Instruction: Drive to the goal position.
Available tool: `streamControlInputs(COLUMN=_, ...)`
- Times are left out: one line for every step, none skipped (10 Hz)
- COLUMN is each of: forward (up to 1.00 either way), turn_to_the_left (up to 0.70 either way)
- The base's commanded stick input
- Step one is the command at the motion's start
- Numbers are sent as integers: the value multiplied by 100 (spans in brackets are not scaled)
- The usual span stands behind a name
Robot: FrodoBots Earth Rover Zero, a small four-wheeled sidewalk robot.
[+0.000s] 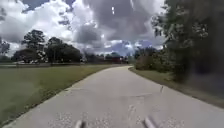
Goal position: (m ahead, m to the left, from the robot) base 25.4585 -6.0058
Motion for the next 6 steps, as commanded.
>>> streamControlInputs(forward=70, turn_to_the_left=0)
streamControlInputs(forward=70, turn_to_the_left=0)
streamControlInputs(forward=70, turn_to_the_left=0)
streamControlInputs(forward=70, turn_to_the_left=0)
streamControlInputs(forward=70, turn_to_the_left=0)
streamControlInputs(forward=70, turn_to_the_left=0)
